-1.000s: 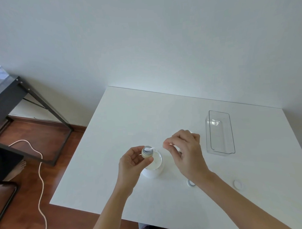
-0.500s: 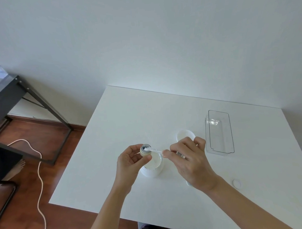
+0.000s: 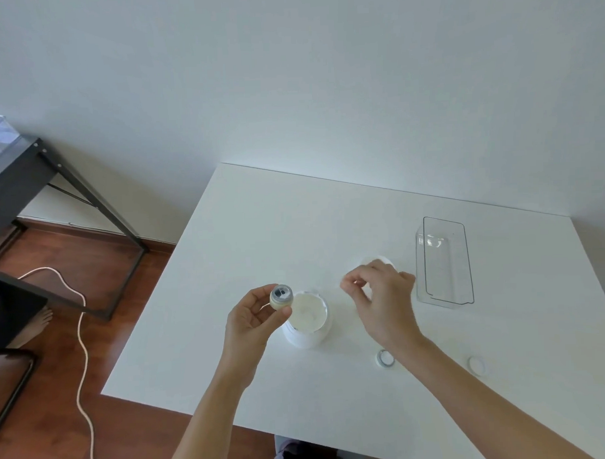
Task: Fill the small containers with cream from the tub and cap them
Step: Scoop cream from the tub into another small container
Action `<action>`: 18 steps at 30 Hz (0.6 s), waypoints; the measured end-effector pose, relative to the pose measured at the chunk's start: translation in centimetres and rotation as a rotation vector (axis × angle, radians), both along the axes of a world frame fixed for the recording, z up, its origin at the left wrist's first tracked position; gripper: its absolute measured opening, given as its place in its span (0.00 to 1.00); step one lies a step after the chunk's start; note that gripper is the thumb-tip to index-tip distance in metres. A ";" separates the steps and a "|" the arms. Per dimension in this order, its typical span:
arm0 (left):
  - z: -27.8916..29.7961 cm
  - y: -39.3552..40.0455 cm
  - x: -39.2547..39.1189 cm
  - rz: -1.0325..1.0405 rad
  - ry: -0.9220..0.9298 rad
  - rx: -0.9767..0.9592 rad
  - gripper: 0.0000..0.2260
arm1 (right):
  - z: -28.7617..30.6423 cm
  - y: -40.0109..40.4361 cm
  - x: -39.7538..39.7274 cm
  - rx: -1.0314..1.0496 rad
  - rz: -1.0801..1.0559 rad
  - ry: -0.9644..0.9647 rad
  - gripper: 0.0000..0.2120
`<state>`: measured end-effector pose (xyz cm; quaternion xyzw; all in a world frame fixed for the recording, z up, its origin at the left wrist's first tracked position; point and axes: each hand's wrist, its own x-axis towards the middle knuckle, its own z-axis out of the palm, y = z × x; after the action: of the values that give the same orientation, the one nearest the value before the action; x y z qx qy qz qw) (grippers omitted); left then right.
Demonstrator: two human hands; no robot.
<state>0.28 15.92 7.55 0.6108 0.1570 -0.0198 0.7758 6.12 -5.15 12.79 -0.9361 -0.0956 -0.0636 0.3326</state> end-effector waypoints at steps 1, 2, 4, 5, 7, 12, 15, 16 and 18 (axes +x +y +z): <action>0.0 0.1 -0.2 -0.006 0.001 -0.007 0.15 | -0.6 0.4 0.2 -0.089 0.036 0.032 0.05; 0.0 0.2 -0.3 -0.009 0.004 -0.015 0.15 | -1.1 0.9 0.3 -0.180 0.074 0.040 0.05; 0.0 0.4 -0.5 -0.015 0.008 -0.037 0.18 | -2.2 2.1 0.5 -0.372 0.153 0.028 0.07; 0.0 0.4 -0.7 -0.019 0.009 -0.051 0.21 | -2.6 2.7 0.7 -0.458 0.188 0.028 0.09; 0.1 0.5 -0.8 -0.023 0.015 -0.074 0.25 | -3.2 3.6 1.1 -0.581 0.234 0.046 0.10; 0.2 0.8 -1.0 0.005 0.013 -0.131 0.23 | -3.7 4.9 1.4 -0.680 0.268 0.139 0.10; 0.0 1.0 -1.0 0.012 0.011 -0.130 0.17 | -3.6 4.8 1.6 -0.621 0.235 0.249 0.07; 0.0 1.0 -1.0 0.009 0.015 -0.128 0.17 | -3.5 4.6 1.7 -0.582 0.211 0.294 0.06; 0.0 1.0 -1.0 0.003 0.022 -0.124 0.18 | -3.4 4.0 1.8 -0.475 0.139 0.374 0.06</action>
<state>-0.69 16.97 7.51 0.5609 0.1648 -0.0351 0.8105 7.94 -1.17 9.37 -0.9743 -0.1085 0.1569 0.1201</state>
